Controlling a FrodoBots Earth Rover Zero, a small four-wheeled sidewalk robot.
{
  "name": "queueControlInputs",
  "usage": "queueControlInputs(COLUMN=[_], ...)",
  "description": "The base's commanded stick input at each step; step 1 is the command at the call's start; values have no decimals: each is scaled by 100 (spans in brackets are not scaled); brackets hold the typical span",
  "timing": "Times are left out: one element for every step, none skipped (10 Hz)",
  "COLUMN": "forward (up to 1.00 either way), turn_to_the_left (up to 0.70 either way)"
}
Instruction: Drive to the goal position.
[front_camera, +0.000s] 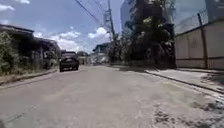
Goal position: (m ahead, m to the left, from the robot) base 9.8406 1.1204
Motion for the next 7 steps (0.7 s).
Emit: queueControlInputs(forward=[100, 100, 100, 100, 100, 100, 100], turn_to_the_left=[0, 0, 0, 0, 0, 0, 0])
